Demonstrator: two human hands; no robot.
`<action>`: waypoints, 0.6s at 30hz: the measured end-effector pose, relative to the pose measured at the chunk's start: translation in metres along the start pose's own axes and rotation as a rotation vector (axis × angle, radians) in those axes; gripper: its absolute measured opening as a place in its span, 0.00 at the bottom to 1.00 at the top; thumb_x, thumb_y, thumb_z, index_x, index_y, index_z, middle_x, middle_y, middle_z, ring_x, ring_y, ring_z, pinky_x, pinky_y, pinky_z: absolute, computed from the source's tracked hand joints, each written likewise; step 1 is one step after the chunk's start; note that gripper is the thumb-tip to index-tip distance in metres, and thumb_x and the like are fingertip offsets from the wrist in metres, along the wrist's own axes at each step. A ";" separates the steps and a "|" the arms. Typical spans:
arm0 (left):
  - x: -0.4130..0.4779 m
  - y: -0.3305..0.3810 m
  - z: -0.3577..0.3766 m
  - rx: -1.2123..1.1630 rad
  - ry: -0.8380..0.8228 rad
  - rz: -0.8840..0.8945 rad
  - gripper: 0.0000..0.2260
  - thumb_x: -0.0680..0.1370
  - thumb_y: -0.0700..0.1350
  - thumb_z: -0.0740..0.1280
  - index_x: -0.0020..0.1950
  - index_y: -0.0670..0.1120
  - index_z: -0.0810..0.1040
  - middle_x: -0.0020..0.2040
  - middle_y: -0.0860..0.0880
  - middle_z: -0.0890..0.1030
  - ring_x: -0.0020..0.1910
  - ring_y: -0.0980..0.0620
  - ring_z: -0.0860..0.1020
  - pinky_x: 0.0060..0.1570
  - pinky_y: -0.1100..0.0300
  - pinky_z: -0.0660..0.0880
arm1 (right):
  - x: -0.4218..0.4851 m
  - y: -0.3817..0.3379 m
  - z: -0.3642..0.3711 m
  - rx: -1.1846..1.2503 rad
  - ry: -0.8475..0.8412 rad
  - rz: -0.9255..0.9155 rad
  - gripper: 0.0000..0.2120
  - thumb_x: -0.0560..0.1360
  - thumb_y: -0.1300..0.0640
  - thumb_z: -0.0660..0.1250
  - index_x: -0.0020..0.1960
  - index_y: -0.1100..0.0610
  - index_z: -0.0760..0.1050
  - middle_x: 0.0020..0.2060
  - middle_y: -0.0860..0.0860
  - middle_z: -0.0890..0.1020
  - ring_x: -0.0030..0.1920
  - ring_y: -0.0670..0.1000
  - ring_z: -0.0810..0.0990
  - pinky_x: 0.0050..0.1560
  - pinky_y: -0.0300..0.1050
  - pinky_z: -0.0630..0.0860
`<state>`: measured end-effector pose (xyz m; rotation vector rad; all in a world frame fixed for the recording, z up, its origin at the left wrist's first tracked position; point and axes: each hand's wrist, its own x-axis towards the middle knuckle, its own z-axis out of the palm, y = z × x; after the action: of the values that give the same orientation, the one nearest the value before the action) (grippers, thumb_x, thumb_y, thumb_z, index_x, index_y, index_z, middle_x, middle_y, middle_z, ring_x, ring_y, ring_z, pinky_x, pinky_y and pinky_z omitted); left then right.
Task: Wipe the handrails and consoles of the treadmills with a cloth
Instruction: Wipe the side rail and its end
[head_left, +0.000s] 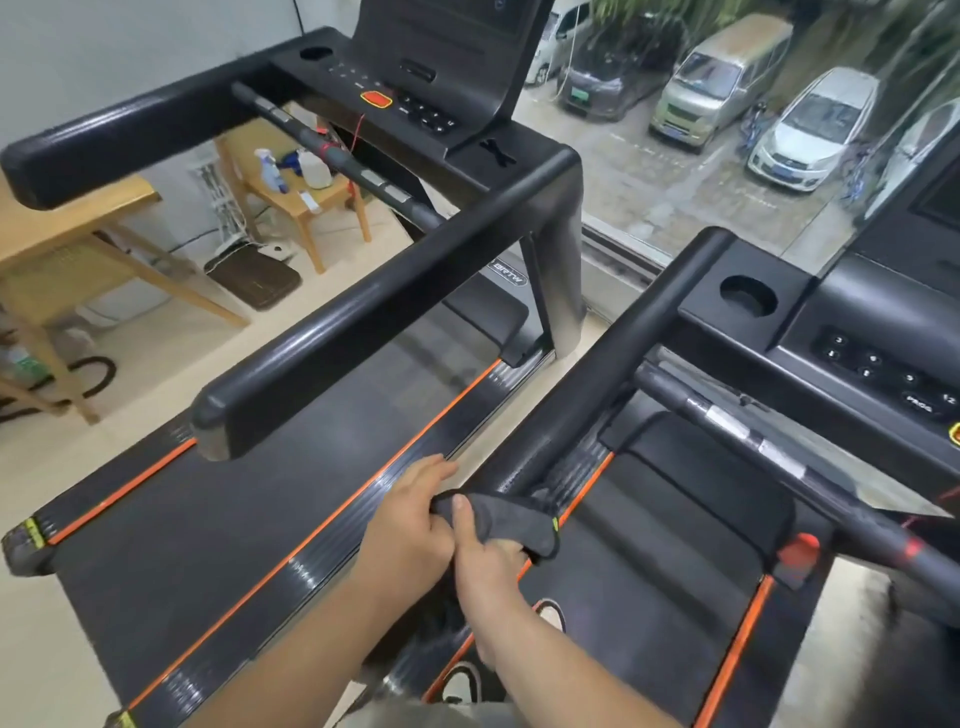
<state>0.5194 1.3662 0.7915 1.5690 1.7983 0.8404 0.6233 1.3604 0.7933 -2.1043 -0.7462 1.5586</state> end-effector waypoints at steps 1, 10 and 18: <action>-0.005 -0.004 -0.004 -0.013 0.007 -0.005 0.28 0.68 0.37 0.56 0.65 0.42 0.81 0.68 0.48 0.79 0.69 0.50 0.75 0.70 0.53 0.72 | -0.003 0.003 0.002 -0.009 -0.040 0.026 0.50 0.77 0.31 0.64 0.81 0.67 0.53 0.77 0.60 0.63 0.76 0.56 0.65 0.70 0.43 0.61; -0.033 -0.022 -0.035 -0.051 0.020 -0.080 0.23 0.72 0.39 0.57 0.65 0.43 0.80 0.62 0.56 0.78 0.64 0.59 0.74 0.65 0.77 0.62 | 0.095 -0.038 -0.024 0.069 0.144 0.031 0.79 0.44 0.13 0.67 0.81 0.61 0.58 0.76 0.55 0.69 0.71 0.61 0.72 0.73 0.58 0.69; -0.057 -0.050 -0.046 -0.127 0.065 -0.231 0.19 0.78 0.39 0.59 0.67 0.47 0.79 0.64 0.53 0.80 0.66 0.52 0.76 0.70 0.59 0.68 | 0.023 -0.034 0.003 0.043 0.285 -0.122 0.55 0.75 0.36 0.71 0.81 0.64 0.42 0.77 0.65 0.56 0.75 0.64 0.63 0.73 0.54 0.61</action>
<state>0.4591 1.3015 0.7826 1.2397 1.8894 0.8834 0.6204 1.4011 0.7962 -2.1451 -0.7163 1.1687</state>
